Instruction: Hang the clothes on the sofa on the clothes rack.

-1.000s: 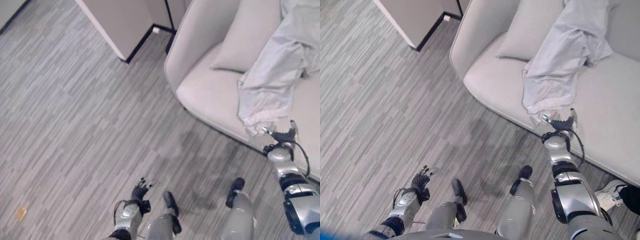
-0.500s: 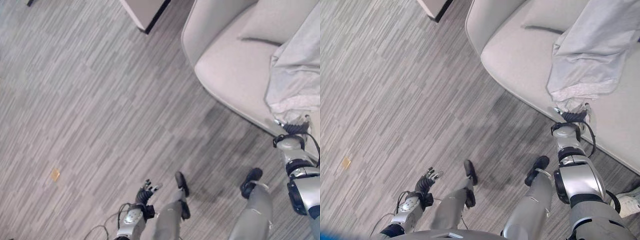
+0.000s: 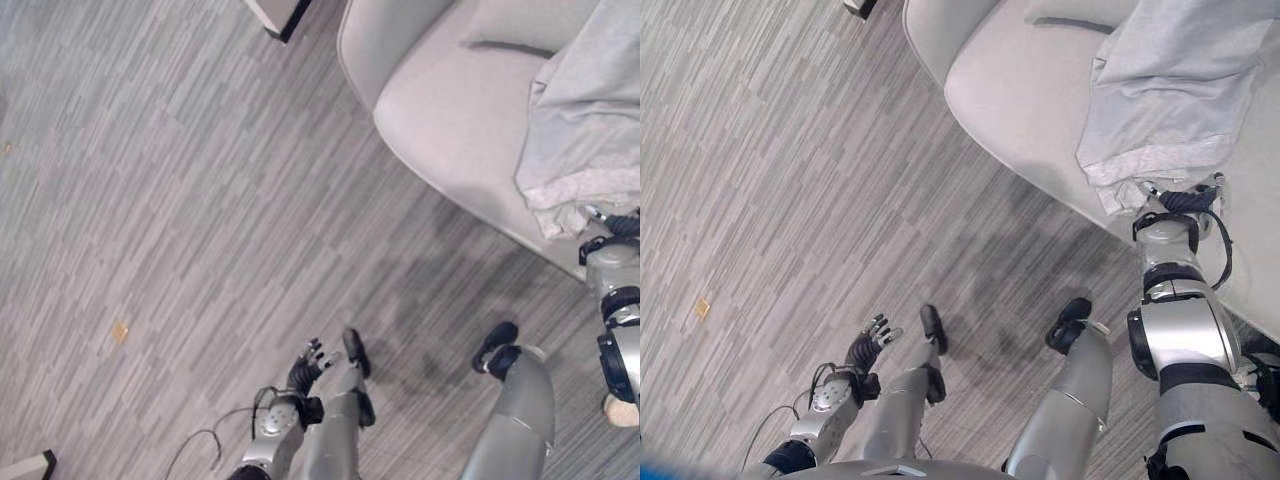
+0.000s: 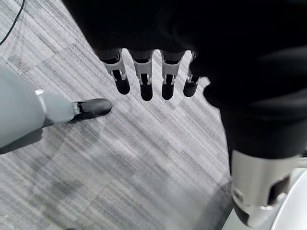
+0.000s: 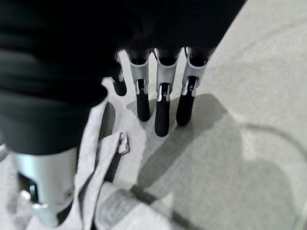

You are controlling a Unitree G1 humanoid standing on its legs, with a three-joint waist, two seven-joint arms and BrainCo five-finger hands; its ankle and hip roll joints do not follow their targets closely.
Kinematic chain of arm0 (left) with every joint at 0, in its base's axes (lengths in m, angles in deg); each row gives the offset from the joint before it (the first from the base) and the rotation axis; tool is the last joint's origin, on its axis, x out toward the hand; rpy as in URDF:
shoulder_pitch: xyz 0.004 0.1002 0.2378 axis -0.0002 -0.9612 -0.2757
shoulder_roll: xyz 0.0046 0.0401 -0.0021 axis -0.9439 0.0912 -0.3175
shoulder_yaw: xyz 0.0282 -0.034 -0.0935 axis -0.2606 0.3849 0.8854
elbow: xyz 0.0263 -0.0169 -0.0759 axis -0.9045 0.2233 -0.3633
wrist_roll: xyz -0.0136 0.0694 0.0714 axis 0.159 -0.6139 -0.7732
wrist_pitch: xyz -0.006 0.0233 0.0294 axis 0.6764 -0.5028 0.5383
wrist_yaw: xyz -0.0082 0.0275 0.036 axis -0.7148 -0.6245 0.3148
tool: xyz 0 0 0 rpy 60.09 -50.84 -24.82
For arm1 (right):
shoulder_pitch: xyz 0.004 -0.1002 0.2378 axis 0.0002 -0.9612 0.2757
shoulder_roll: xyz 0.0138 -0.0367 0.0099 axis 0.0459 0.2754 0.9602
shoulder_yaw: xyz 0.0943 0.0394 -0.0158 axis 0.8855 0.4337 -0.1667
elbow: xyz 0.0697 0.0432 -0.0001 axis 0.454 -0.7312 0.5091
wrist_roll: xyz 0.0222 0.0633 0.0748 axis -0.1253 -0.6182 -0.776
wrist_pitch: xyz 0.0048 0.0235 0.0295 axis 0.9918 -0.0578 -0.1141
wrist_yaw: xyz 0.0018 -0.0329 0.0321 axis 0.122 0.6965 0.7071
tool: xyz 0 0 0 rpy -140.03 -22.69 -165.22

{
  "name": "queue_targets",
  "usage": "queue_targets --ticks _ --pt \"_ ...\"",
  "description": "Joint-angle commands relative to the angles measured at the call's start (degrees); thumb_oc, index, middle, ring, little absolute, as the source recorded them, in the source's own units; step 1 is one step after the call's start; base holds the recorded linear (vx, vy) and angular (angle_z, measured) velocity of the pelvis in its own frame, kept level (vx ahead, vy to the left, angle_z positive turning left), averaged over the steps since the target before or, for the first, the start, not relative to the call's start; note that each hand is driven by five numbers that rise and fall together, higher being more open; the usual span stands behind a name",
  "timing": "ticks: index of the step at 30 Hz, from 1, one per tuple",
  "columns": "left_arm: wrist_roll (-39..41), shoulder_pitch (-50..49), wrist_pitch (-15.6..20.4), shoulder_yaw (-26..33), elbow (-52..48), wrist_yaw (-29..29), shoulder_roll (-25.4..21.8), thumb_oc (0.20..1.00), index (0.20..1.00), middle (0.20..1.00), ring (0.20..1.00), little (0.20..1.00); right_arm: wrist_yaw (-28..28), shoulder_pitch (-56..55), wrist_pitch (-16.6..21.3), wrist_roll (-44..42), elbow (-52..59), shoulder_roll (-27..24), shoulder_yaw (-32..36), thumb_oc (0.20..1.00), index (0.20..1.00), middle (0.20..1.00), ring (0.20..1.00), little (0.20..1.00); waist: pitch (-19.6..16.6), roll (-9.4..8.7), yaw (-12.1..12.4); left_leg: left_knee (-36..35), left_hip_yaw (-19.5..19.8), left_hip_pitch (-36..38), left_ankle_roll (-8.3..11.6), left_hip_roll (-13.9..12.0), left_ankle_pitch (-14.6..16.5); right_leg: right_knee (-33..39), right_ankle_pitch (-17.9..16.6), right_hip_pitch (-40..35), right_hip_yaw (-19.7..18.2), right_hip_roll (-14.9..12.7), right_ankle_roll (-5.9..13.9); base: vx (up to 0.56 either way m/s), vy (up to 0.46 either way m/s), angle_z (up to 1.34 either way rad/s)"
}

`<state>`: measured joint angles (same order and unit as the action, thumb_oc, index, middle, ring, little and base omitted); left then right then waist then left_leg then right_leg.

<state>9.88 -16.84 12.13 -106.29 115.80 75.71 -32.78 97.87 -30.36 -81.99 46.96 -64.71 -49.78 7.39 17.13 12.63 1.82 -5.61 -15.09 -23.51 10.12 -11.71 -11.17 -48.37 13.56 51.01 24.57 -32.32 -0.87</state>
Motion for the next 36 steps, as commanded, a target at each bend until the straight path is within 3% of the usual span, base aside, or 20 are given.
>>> queue_targets --ticks 1,11,14,15,17,18,19,20,21,24,29,36 --pt "0.21 -0.78 0.43 -3.11 -0.08 -0.22 -1.74 1.000 1.000 1.000 1.000 1.000 -3.07 3.50 1.57 -5.27 0.37 2.18 0.02 1.000 1.000 1.000 1.000 1.000 -1.91 2.08 2.14 0.61 3.05 7.54 2.48 -6.33 8.84 -4.89 -5.99 10.74 -10.61 -2.69 14.22 0.04 -0.009 0.01" --pt "-0.72 -0.55 0.02 0.69 1.91 1.57 -1.53 1.000 1.000 1.000 1.000 1.000 -1.65 -8.45 3.82 -5.96 12.77 11.17 2.55 1.000 1.000 1.000 1.000 1.000 -2.72 -1.39 -0.30 0.61 3.45 11.06 1.40 -5.49 12.38 -1.93 -9.01 7.20 -10.78 -2.03 15.04 0.02 0.045 0.00" --pt "-1.96 -2.05 -0.77 4.02 6.40 1.61 -1.34 1.000 1.000 1.000 1.000 1.000 -1.29 -21.16 3.49 -0.94 24.02 15.07 3.22 1.000 1.000 1.000 1.000 1.000 -3.33 -3.79 -2.19 0.61 2.68 14.21 0.22 -4.53 12.79 4.35 -13.27 1.78 -10.32 -0.43 14.69 0.01 0.140 -0.10" --pt "-1.96 -2.17 -0.77 3.94 6.45 1.59 -1.34 1.000 1.000 1.000 1.000 1.000 -1.24 -21.37 3.41 -0.89 24.12 15.09 3.24 1.000 1.000 1.000 1.000 1.000 -3.30 -3.55 -2.16 0.61 2.95 15.06 0.43 -4.73 13.86 3.56 -12.04 1.26 -10.65 -0.39 15.34 0.01 0.085 -0.21" --pt "-2.89 -2.52 -1.26 5.16 8.98 1.62 -1.03 1.000 1.000 1.000 1.000 1.000 -1.51 -25.66 3.08 0.71 27.41 15.94 3.66 1.000 1.000 1.000 1.000 1.000 -3.75 -4.61 -2.96 0.61 2.46 16.23 -0.11 -4.31 13.63 7.15 -14.71 -1.40 -10.07 0.11 14.95 0.02 0.094 -0.19" --pt "-3.52 -2.81 -1.58 5.43 9.99 1.41 -0.94 1.000 1.000 1.000 1.000 1.000 -1.92 -27.75 2.99 1.02 28.52 16.30 3.81 1.000 1.000 1.000 1.000 1.000 -3.95 -4.86 -3.23 0.61 2.63 17.78 0.02 -4.33 14.91 8.15 -13.83 -3.56 -10.15 0.55 15.52 -0.05 0.084 -0.13" --pt "-4.07 -2.89 -1.77 6.13 11.35 1.29 -0.92 1.000 1.000 1.000 1.000 1.000 -2.51 -29.50 2.94 0.96 29.23 16.73 4.08 1.000 1.000 1.000 1.000 1.000 -4.26 -5.63 -3.59 0.61 2.27 18.07 -0.27 -3.96 14.21 10.81 -15.73 -5.19 -9.20 0.63 15.04 0.06 0.066 -0.17" --pt "-4.07 -2.97 -1.77 6.08 11.39 1.27 -0.91 1.000 1.000 1.000 1.000 1.000 -2.49 -29.62 2.92 0.97 29.23 16.74 4.07 1.000 1.000 1.000 1.000 1.000 -4.18 -5.35 -3.58 0.61 2.55 18.84 -0.06 -4.22 15.19 10.00 -14.54 -5.66 -9.45 0.70 15.58 -0.05 0.049 -0.17" --pt "-4.84 -2.86 -2.06 6.59 12.91 1.19 -0.85 1.000 1.000 1.000 1.000 1.000 -2.89 -30.85 2.90 0.97 29.71 17.08 4.29 1.000 1.000 1.000 1.000 1.000 -4.46 -6.00 -3.79 0.61 2.24 19.09 -0.43 -3.86 14.53 12.36 -16.39 -7.18 -8.64 0.90 15.11 0.01 0.083 -0.13" --pt "-8.92 -2.95 -3.13 8.10 19.20 0.86 -0.51 1.000 1.000 1.000 1.000 1.000 -4.36 -36.15 3.20 0.30 30.68 18.68 6.00 1.000 1.000 1.000 1.000 1.000 -6.60 -8.03 -4.63 0.61 2.13 22.62 -0.66 -2.91 16.15 20.05 -19.85 -15.36 -6.50 0.98 15.72 0.00 0.096 -0.03" --pt "-10.98 -3.27 -3.85 10.10 22.55 0.92 -0.06 1.000 1.000 1.000 1.000 1.000 -5.62 -39.75 3.20 0.77 31.06 19.81 6.42 1.000 1.000 1.000 1.000 1.000 -9.05 -9.95 -4.86 0.61 2.05 25.80 -0.85 -1.67 17.74 26.29 -22.80 -21.96 -3.85 0.61 15.87 0.01 0.052 -0.02" --pt "-11.82 -4.59 -4.86 11.51 22.97 0.16 -0.01 1.000 1.000 1.000 1.000 1.000 -7.38 -43.53 2.82 -0.16 29.86 21.52 7.37 1.000 1.000 1.000 1.000 1.000 -11.31 -11.24 -4.71 0.61 2.22 29.69 -0.66 -1.20 20.28 29.89 -23.48 -28.14 -1.06 0.56 15.87 0.02 0.027 0.02"
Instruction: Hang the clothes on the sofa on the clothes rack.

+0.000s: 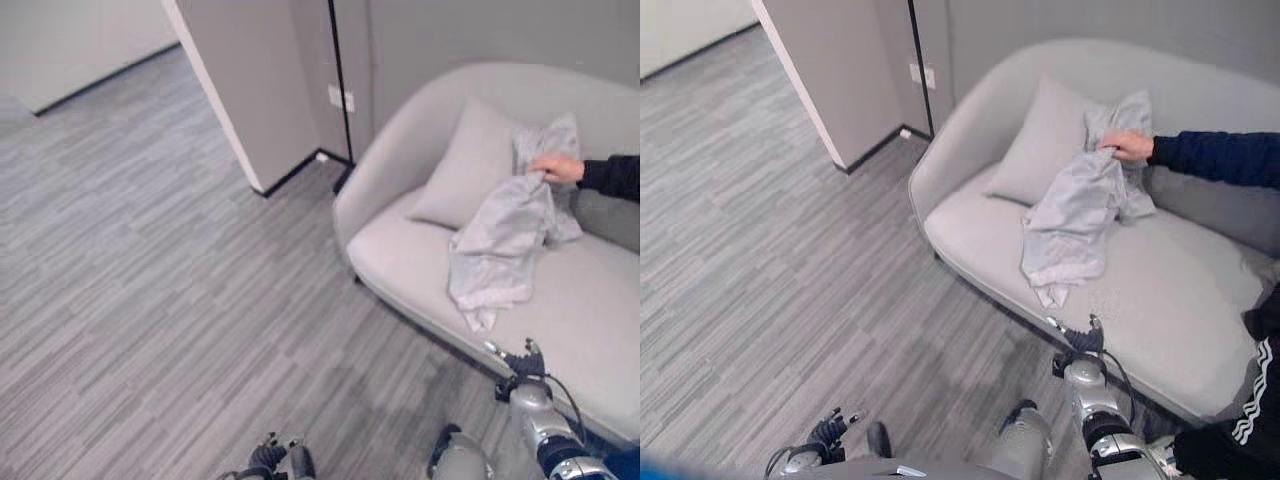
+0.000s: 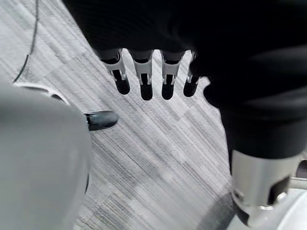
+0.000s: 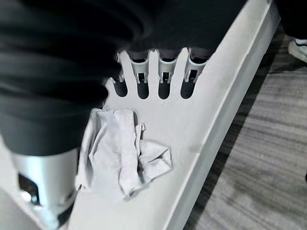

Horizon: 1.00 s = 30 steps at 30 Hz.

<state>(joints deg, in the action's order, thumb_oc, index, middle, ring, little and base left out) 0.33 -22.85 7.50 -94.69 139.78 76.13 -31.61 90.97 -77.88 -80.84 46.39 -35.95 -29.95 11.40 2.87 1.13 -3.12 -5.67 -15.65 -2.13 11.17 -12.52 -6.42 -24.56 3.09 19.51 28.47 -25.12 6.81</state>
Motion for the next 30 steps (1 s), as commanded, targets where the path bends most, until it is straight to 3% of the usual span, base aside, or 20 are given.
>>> queue_targets --ticks 1,7,20,30 --pt "-2.27 1.39 -0.23 -0.09 -1.03 -0.27 -1.20 1.000 1.000 1.000 1.000 1.000 -0.49 3.96 1.68 0.42 1.10 1.70 3.36 1.000 1.000 1.000 1.000 1.000 2.99 0.28 0.21 0.67 2.80 8.36 -1.71 -0.41 15.53 6.13 -13.03 3.25 -4.90 -6.62 8.19 0.00 0.000 0.00" --pt "-2.51 0.59 -0.56 0.96 -0.16 -0.64 -1.22 1.000 1.000 1.000 1.000 1.000 -0.94 2.07 1.48 0.21 0.57 2.35 3.94 1.000 1.000 1.000 1.000 1.000 2.07 -0.83 0.34 0.67 2.55 9.18 -1.77 0.12 15.40 8.05 -14.25 1.11 -3.59 -7.18 8.19 0.02 -0.004 0.00" --pt "-3.21 1.71 -1.20 1.71 1.98 -0.62 0.41 1.000 1.000 1.000 1.000 1.000 -1.83 -3.24 2.29 -0.63 3.14 5.07 2.72 1.000 1.000 1.000 1.000 1.000 0.41 -1.85 -0.81 0.67 1.22 11.28 -0.62 -1.12 14.74 15.41 -14.09 -4.38 -3.53 -3.39 8.19 -0.02 0.009 -0.09" --pt "-2.58 2.94 -0.34 2.67 3.54 0.20 0.67 1.000 1.000 1.000 1.000 1.000 -3.70 -6.61 1.22 0.19 -6.14 7.16 2.10 1.000 1.000 1.000 1.000 1.000 -0.34 -2.83 -2.14 0.67 0.21 13.91 -0.91 -0.28 15.45 18.88 -16.16 -7.52 -3.67 -3.35 8.19 -0.02 0.033 -0.08"
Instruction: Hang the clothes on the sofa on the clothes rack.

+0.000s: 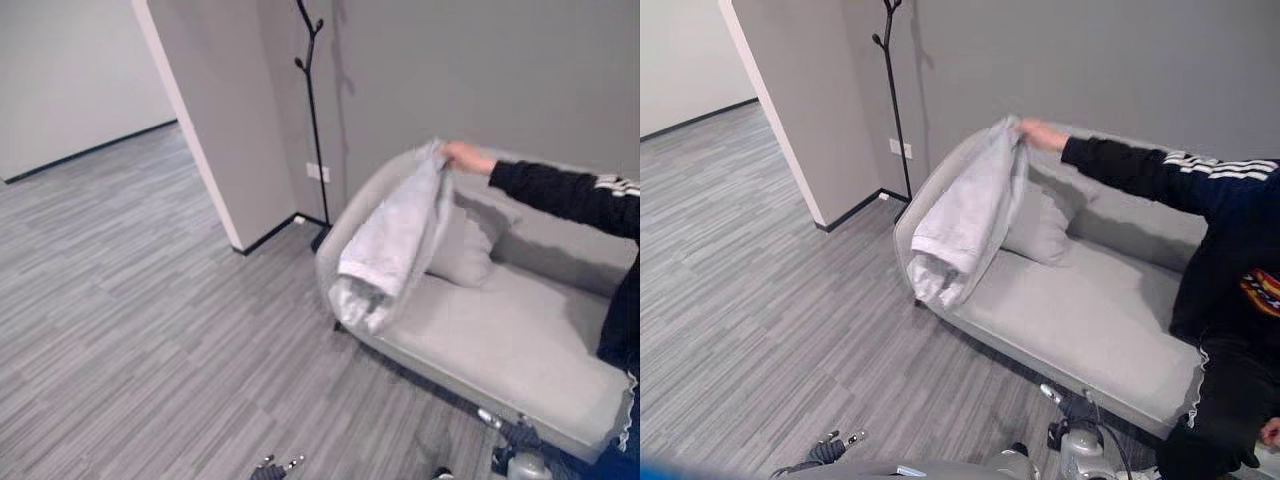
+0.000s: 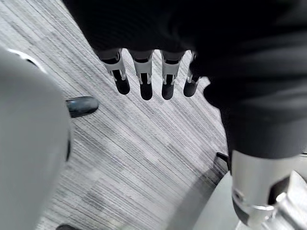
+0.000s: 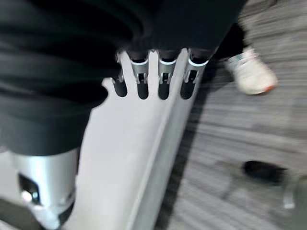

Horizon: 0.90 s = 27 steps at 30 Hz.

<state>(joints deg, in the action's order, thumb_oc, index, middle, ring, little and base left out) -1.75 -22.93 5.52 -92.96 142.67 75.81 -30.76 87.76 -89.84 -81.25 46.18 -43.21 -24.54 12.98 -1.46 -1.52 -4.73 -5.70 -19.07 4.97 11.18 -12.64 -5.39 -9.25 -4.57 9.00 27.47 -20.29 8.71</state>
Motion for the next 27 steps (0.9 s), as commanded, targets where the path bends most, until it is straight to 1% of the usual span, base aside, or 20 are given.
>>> queue_targets --ticks 1,3,7,12,13,14,15,16,18,19,20,21,22,23,24,25,26,27 --pt "-0.38 3.11 1.73 1.20 1.02 0.56 -0.09 1.000 1.000 1.000 1.000 1.000 -0.59 5.13 1.54 0.32 -0.02 1.98 0.62 1.000 1.000 1.000 1.000 1.000 3.90 -0.25 -0.63 0.70 3.64 7.03 -0.99 -0.11 14.54 3.57 -8.64 2.85 -2.70 -8.23 6.29 -0.01 0.023 -0.09" --pt "-0.04 3.39 1.92 1.61 2.21 0.99 0.23 1.000 1.000 1.000 1.000 1.000 -0.69 4.96 1.50 -0.27 -3.50 2.56 1.04 1.000 1.000 1.000 1.000 1.000 3.51 -0.48 -0.82 0.70 3.59 7.70 -1.13 -0.06 14.73 3.87 -8.92 2.25 -2.66 -8.20 6.29 -0.01 0.029 -0.09" --pt "0.52 3.57 2.08 2.03 3.51 1.44 0.65 1.000 1.000 1.000 1.000 1.000 -0.38 5.29 1.43 -1.51 -6.76 3.20 1.70 1.000 1.000 1.000 1.000 1.000 2.94 -0.83 -0.79 0.70 3.62 8.57 -1.35 -0.13 14.97 4.24 -9.30 1.46 -2.64 -8.06 6.29 -0.02 0.028 -0.08" --pt "1.33 3.71 2.21 2.21 3.90 1.60 1.02 1.000 1.000 1.000 1.000 1.000 -0.19 5.82 1.45 -1.87 -8.20 3.35 1.67 1.000 1.000 1.000 1.000 1.000 2.61 -1.31 -0.53 0.93 3.79 9.26 -1.62 -0.09 15.29 4.38 -9.53 0.75 -2.40 -8.08 6.29 -0.01 0.032 -0.07" --pt "1.76 3.66 2.31 2.23 3.85 1.69 1.14 1.000 1.000 1.000 1.000 1.000 -0.12 5.94 1.31 -1.86 -8.77 3.35 1.54 1.000 1.000 1.000 1.000 1.000 2.44 -1.65 -0.33 1.28 3.77 9.71 -1.77 -0.06 15.72 4.38 -9.61 0.32 -2.27 -8.16 6.29 -0.02 0.070 -0.14" --pt "2.35 3.48 2.44 2.28 3.77 1.72 1.17 1.000 1.000 1.000 1.000 1.000 -0.06 5.98 1.26 -1.32 -8.70 3.33 0.96 1.000 1.000 1.000 1.000 1.000 2.49 -2.20 -0.10 3.03 4.05 9.97 -2.13 0.01 16.97 4.54 -9.61 -0.36 -2.60 -8.16 6.29 -0.03 0.091 -0.14" --pt "2.43 3.37 2.39 2.22 3.55 1.72 1.07 1.000 1.000 1.000 1.000 1.000 -0.06 5.96 1.20 -0.86 -8.25 3.32 0.58 1.000 1.000 1.000 1.000 1.000 2.67 -2.46 -0.01 4.33 4.16 9.97 -2.32 0.00 17.74 4.49 -9.61 -0.63 -2.86 -8.25 6.29 -0.01 0.060 -0.09" --pt "2.43 3.36 2.38 2.22 3.54 1.73 1.06 1.000 1.000 1.000 1.000 1.000 -0.05 5.95 1.19 -0.85 -8.22 3.34 0.58 1.000 1.000 1.000 1.000 1.000 2.70 -2.48 -0.01 4.48 4.17 9.95 -2.33 -0.01 17.84 4.49 -9.61 -0.66 -2.86 -8.26 6.29 -0.01 0.046 -0.03" --pt "2.28 3.12 2.49 2.00 3.17 1.73 0.92 1.000 1.000 1.000 1.000 1.000 0.13 5.45 0.97 0.57 -7.11 3.25 -0.35 1.000 1.000 1.000 1.000 1.000 3.56 -3.15 0.19 7.89 4.44 9.73 -2.98 0.26 19.71 4.16 -9.78 -1.43 -3.42 -8.68 6.29 -0.03 0.084 -0.08" --pt "2.04 3.01 2.48 1.94 3.00 1.71 0.82 1.000 1.000 1.000 1.000 1.000 0.22 5.12 0.78 1.25 -6.39 3.29 -0.74 1.000 1.000 1.000 1.000 1.000 4.07 -3.54 0.16 8.92 4.45 9.69 -3.43 0.68 20.35 3.89 -10.49 -1.55 -3.80 -9.19 6.29 -0.10 0.122 -0.08" --pt "1.56 3.04 2.43 1.60 2.87 1.73 0.80 1.000 1.000 1.000 1.000 1.000 0.35 4.98 0.64 1.83 -5.57 3.25 -0.97 1.000 1.000 1.000 1.000 1.000 4.78 -4.49 -0.08 9.42 4.09 9.38 -4.03 1.95 20.05 4.03 -12.47 -1.35 -3.99 -10.35 6.29 -0.13 0.141 -0.10" --pt "1.07 3.00 2.43 1.34 2.84 1.69 0.70 1.000 1.000 1.000 1.000 1.000 0.50 4.75 0.45 2.34 -4.77 3.38 -1.19 1.000 1.000 1.000 1.000 1.000 5.49 -4.86 -0.18 9.41 3.96 9.79 -4.50 2.81 20.44 4.12 -14.17 -1.30 -4.56 -10.85 6.29 -0.13 0.166 -0.18" --pt "0.53 2.87 2.51 1.17 2.90 1.64 0.66 1.000 1.000 1.000 1.000 1.000 0.66 4.44 0.36 2.57 -3.99 3.52 -1.36 1.000 1.000 1.000 1.000 1.000 6.22 -4.52 -0.28 9.23 3.99 10.78 -4.94 3.10 21.60 4.07 -15.79 -1.52 -5.09 -10.70 6.29 -0.13 0.160 -0.58" --pt "0.20 2.83 2.36 1.26 2.95 1.51 0.55 1.000 1.000 1.000 1.000 1.000 0.57 4.16 0.23 2.55 -3.21 3.69 -1.29 1.000 1.000 1.000 1.000 1.000 6.67 -5.59 -0.31 8.98 3.62 10.79 -5.54 4.82 20.96 4.92 -18.01 -1.32 -5.12 -11.94 6.29 -0.08 0.160 -0.68" --pt "-0.22 2.70 2.34 1.44 3.18 1.36 0.49 1.000 1.000 1.000 1.000 1.000 0.32 3.70 0.22 2.29 -2.71 3.93 -1.21 1.000 1.000 1.000 1.000 1.000 7.02 -5.15 -0.30 8.72 3.62 11.50 -5.91 5.15 22.06 5.19 -18.93 -1.57 -5.40 -11.71 6.29 -0.11 0.136 -0.55" --pt "-0.13 2.72 2.30 1.57 3.58 1.33 0.46 1.000 1.000 1.000 1.000 1.000 0.25 3.55 0.13 1.87 -2.52 4.13 -1.04 1.000 1.000 1.000 1.000 1.000 7.42 -5.31 -0.46 8.79 3.59 11.38 -6.26 5.77 22.01 5.32 -20.79 -1.22 -5.21 -12.21 6.29 -0.09 0.161 -0.04" --pt "0.38 2.78 2.16 1.89 3.75 1.36 0.56 1.000 1.000 1.000 1.000 1.000 0.04 3.48 -0.04 1.85 -2.26 4.11 -1.19 1.000 1.000 1.000 1.000 1.000 7.99 -5.21 -0.51 8.93 3.40 11.16 -6.81 6.19 21.86 5.01 -21.09 -0.64 -4.66 -12.80 6.29 -0.14 0.190 0.36" --pt "1.20 2.72 2.10 2.24 3.55 1.42 0.67 1.000 1.000 1.000 1.000 1.000 0.13 3.34 -0.13 2.00 -2.24 3.88 -1.27 1.000 1.000 1.000 1.000 1.000 8.44 -4.82 -0.53 8.70 3.17 10.86 -7.38 6.65 21.63 4.17 -19.08 -0.33 -3.75 -13.05 6.29 -0.11 0.253 0.59"
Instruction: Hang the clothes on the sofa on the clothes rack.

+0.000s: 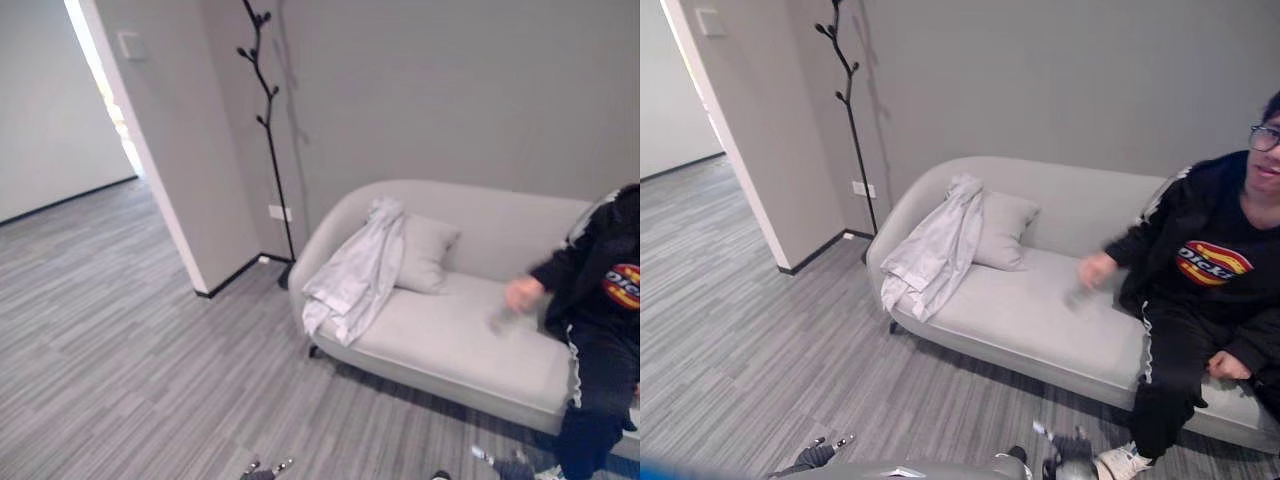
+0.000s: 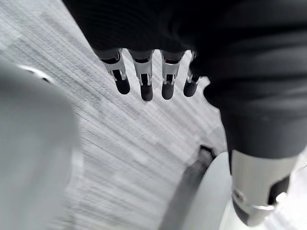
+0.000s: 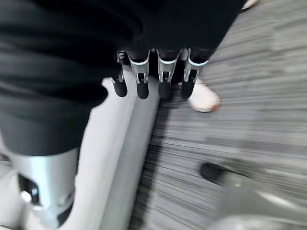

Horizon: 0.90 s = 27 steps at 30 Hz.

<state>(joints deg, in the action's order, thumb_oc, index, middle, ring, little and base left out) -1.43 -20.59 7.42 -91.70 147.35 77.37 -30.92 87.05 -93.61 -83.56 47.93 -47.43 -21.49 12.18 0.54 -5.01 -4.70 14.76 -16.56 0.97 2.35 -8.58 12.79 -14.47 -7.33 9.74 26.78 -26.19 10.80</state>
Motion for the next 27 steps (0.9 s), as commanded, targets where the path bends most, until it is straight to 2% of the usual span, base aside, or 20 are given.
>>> queue_targets --ticks 1,2,3,4,8,9,13,15,17,18,19,20,22,24,25,27 --pt "1.66 -0.05 0.19 1.59 -1.41 -0.17 0.77 1.000 1.000 1.000 1.000 1.000 1.01 6.50 2.16 0.48 1.62 0.55 -0.13 1.000 1.000 1.000 1.000 1.000 6.43 -0.91 -0.64 -12.14 0.56 14.59 0.83 3.25 3.27 7.23 -13.46 -1.02 -2.49 -7.08 4.20 -0.07 0.191 0.59" --pt "1.67 -0.10 0.18 1.58 -1.44 -0.17 0.79 1.000 1.000 1.000 1.000 1.000 1.00 6.46 2.16 0.48 1.62 0.53 -0.15 1.000 1.000 1.000 1.000 1.000 6.37 -0.91 -0.68 -12.17 0.59 14.58 0.83 3.25 3.28 6.97 -13.26 -0.89 -2.53 -7.15 4.20 -0.05 0.244 0.28" --pt "3.63 -0.68 0.51 2.34 -2.23 0.08 0.78 1.000 1.000 1.000 1.000 1.000 1.13 5.88 2.50 0.33 1.77 0.09 0.38 1.000 1.000 1.000 1.000 1.000 6.62 -0.31 -1.05 -12.54 0.29 13.93 -0.11 3.79 2.33 2.09 -10.27 0.00 -3.30 -5.43 4.20 -0.04 0.173 0.02" --pt "4.28 -0.86 0.51 2.29 -2.64 -0.07 0.91 1.000 1.000 1.000 1.000 1.000 1.23 5.88 2.76 0.03 1.98 -0.09 0.46 1.000 1.000 1.000 1.000 1.000 6.65 -0.03 -1.06 -12.68 0.08 13.57 -0.41 3.82 1.91 0.63 -8.26 0.41 -3.93 -3.99 3.95 -0.07 0.230 -0.07" --pt "4.42 -0.42 0.40 1.85 -1.80 -0.94 1.06 1.000 1.000 1.000 1.000 1.000 1.76 6.45 4.73 -1.59 2.52 -0.91 0.18 1.000 1.000 1.000 1.000 1.000 6.39 1.06 -1.38 -13.03 -0.32 11.39 -1.57 4.31 -0.16 -5.84 1.81 0.80 -4.62 4.50 0.81 -0.03 0.085 -0.09" --pt "4.73 0.18 0.63 1.46 -1.61 -1.09 1.10 1.000 1.000 1.000 1.000 1.000 2.06 6.85 5.44 -2.15 2.79 -1.19 -0.31 1.000 1.000 1.000 1.000 1.000 6.12 1.02 -1.41 -12.73 -0.75 10.45 -1.50 4.37 -0.79 -6.84 5.09 -0.04 -3.77 8.30 -0.72 0.02 -0.024 0.08" --pt "5.87 0.53 0.79 0.80 -3.01 -1.13 1.22 1.000 1.000 1.000 1.000 1.000 2.42 7.51 5.69 -2.41 3.03 -1.13 -1.34 1.000 1.000 1.000 1.000 1.000 5.32 0.38 -0.55 -11.94 -1.79 9.28 -0.84 3.97 -0.89 -3.32 7.11 -3.22 -1.39 10.52 -2.08 0.04 -0.089 -0.10" --pt "6.21 0.54 1.01 -0.01 -4.24 -0.95 1.28 1.000 1.000 1.000 1.000 1.000 2.78 7.92 5.80 -2.68 3.05 -1.32 -1.69 1.000 1.000 1.000 1.000 1.000 4.90 0.12 -0.53 -10.92 -2.33 9.15 -0.22 2.80 -0.62 -2.57 8.21 -3.17 -2.78 11.94 -2.67 0.14 -0.191 -0.61" --pt "6.33 0.10 1.09 -0.47 -4.79 -1.13 1.25 1.000 1.000 1.000 1.000 1.000 2.41 8.31 5.87 -2.35 3.35 -1.87 -2.12 1.000 1.000 1.000 1.000 1.000 4.06 0.11 -0.21 -8.03 -2.57 8.53 0.92 0.87 -0.17 0.25 9.34 -5.18 -2.83 13.39 -3.67 0.16 -0.185 -0.63" --pt "6.34 0.09 1.09 -0.47 -4.80 -1.13 1.26 1.000 1.000 1.000 1.000 1.000 2.41 8.30 5.87 -2.35 3.35 -1.88 -2.12 1.000 1.000 1.000 1.000 1.000 4.04 0.18 -0.24 -7.80 -2.52 8.40 0.99 0.72 -0.08 0.37 9.32 -5.23 -2.75 13.51 -3.74 0.08 -0.136 -0.23" --pt "6.96 0.21 1.07 -0.48 -5.11 -0.93 1.31 1.000 1.000 1.000 1.000 1.000 2.56 8.46 5.93 -2.11 3.73 -2.07 -2.53 1.000 1.000 1.000 1.000 1.000 4.04 -0.06 -0.08 -4.29 -2.37 6.79 1.59 -0.60 -0.05 2.13 9.84 -6.30 -3.26 14.41 -4.53 0.06 -0.142 -0.15" --pt "7.68 0.25 1.29 -0.47 -5.76 -0.80 1.38 1.000 1.000 1.000 1.000 1.000 2.66 8.47 5.93 -1.65 4.20 -2.29 -3.00 1.000 1.000 1.000 1.000 1.000 4.21 -0.22 0.28 -0.54 -2.19 5.16 2.17 -1.87 -1.25 3.52 10.31 -7.32 -3.64 15.32 -5.27 0.09 -0.218 -0.09" --pt "9.21 -0.07 1.64 -0.49 -8.15 -0.78 1.43 1.000 1.000 1.000 1.000 1.000 2.86 8.44 5.82 -0.35 4.62 -2.82 -4.06 1.000 1.000 1.000 1.000 1.000 4.77 -0.27 1.36 9.75 -1.11 1.33 4.17 -4.70 -5.66 6.41 11.20 -10.11 -3.92 17.78 -7.39 0.09 -0.199 0.02" --pt "10.57 -0.42 1.99 -1.11 -10.99 -0.32 1.36 1.000 1.000 1.000 1.000 1.000 3.11 8.65 5.70 0.19 4.38 -3.51 -4.67 1.000 1.000 1.000 1.000 1.000 5.80 -0.16 2.81 16.82 1.59 -2.29 5.37 -6.55 -10.19 8.88 12.35 -12.92 -4.10 19.82 -9.00 0.15 -0.107 -0.30" --pt "10.88 -0.99 1.98 -2.50 -14.56 -0.63 1.26 1.000 1.000 1.000 1.000 1.000 3.33 8.95 5.41 0.45 3.91 -4.17 -4.56 1.000 1.000 1.000 1.000 1.000 6.13 -0.56 3.97 13.09 2.44 -6.16 4.56 -6.64 -9.19 10.71 12.80 -14.93 -4.78 19.27 -8.50 0.21 0.035 -0.76" --pt "10.53 -1.34 2.05 -3.58 -16.71 -0.74 0.70 1.000 1.000 1.000 1.000 1.000 3.21 9.03 5.23 0.75 4.14 -4.71 -4.55 1.000 1.000 1.000 1.000 1.000 5.96 -0.66 4.50 7.52 2.90 -7.38 4.34 -6.43 -8.15 11.40 13.03 -15.64 -5.16 18.39 -7.70 0.16 0.103 -0.36"
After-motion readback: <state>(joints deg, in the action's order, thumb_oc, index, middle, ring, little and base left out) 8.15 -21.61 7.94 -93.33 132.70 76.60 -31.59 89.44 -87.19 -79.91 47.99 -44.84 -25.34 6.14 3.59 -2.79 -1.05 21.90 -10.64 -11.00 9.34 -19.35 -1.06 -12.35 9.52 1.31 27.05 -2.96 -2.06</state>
